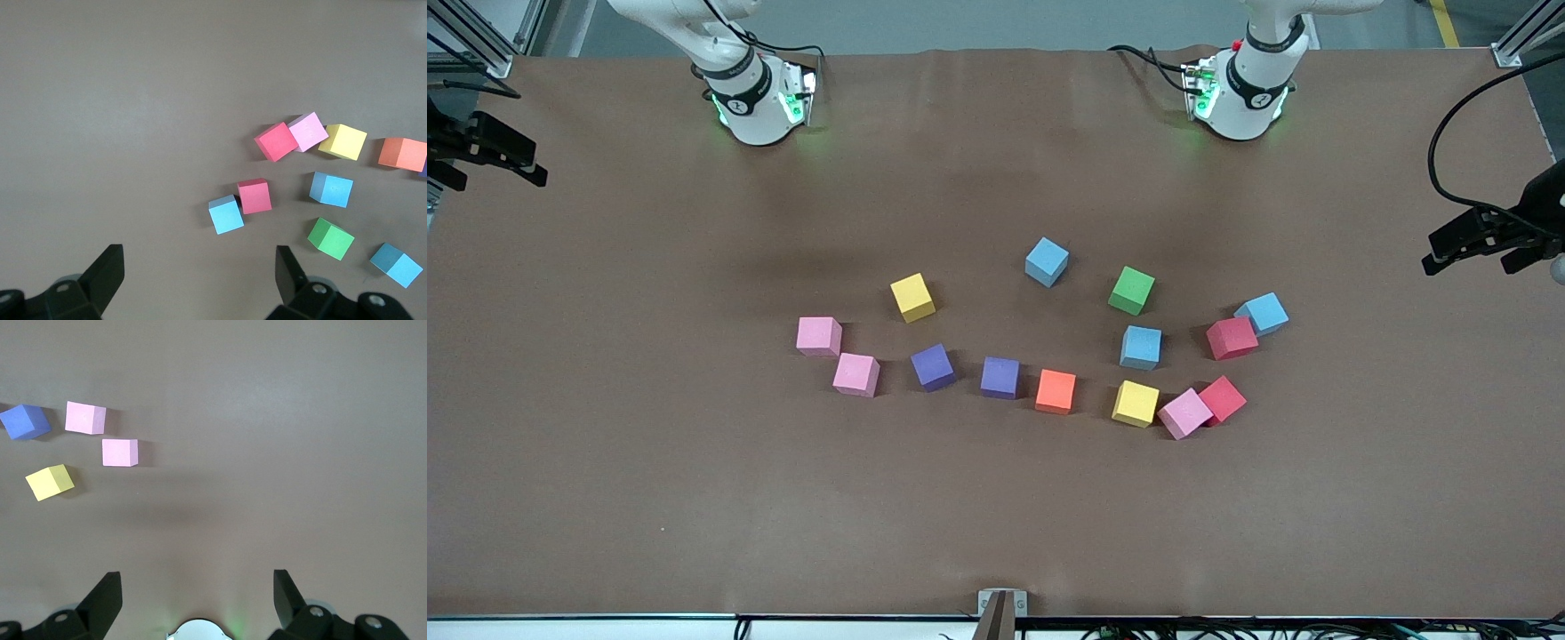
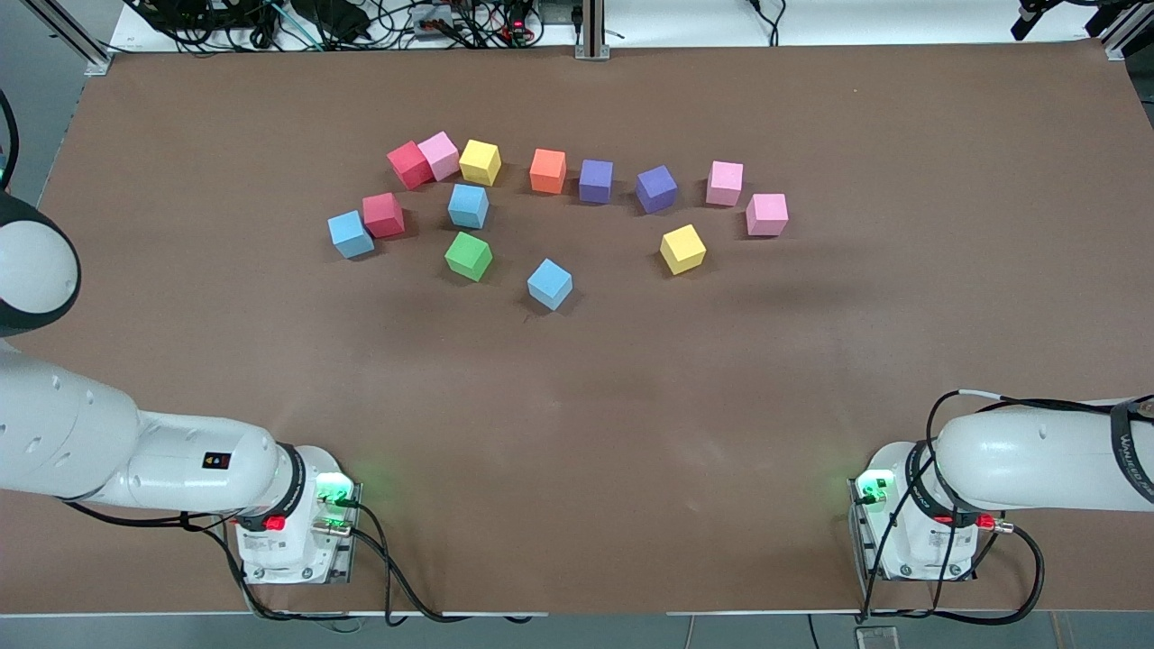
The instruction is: Arrange 11 blocks into digit 3
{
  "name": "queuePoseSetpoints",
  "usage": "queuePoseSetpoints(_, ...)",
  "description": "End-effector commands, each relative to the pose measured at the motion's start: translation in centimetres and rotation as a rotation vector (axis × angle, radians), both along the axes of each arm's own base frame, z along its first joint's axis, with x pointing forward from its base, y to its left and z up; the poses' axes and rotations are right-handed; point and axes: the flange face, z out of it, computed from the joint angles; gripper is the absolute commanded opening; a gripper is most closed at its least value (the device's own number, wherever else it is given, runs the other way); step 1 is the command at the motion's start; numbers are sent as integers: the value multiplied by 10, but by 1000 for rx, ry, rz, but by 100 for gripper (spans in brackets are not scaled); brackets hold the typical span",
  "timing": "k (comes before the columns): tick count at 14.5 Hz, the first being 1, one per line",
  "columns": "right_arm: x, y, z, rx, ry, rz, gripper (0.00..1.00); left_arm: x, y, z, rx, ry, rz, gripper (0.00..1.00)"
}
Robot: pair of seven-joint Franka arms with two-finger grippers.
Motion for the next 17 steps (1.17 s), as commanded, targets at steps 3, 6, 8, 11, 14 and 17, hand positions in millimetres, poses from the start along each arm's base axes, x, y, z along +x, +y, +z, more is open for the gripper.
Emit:
queuePoseSetpoints(3,-8,5,7,-14,-13,-5,100,3,0,3,12,-8,6,100)
queuePoseSetpoints(6,-7,4,7,-8,-19,-11,100,2,-1,2,5,3,9,100)
queuePoseSetpoints(8,-7,1,8,2,-25,-18,100,2,-9,-4,0,22,-13,100)
queuePoseSetpoints(11,-5,-2,22,-13,-54,-11,100,-7,-50,-23,-4,126,-90,100)
queuePoseSetpoints(14,16,-4,1,-20,-19,-18,100,-18,-115,-55,-51,191,-190,100)
queuePoseSetpoints(17,56,-5,-51,-25,44,-14,100,-42,-196,-107,-39,222,-315,100)
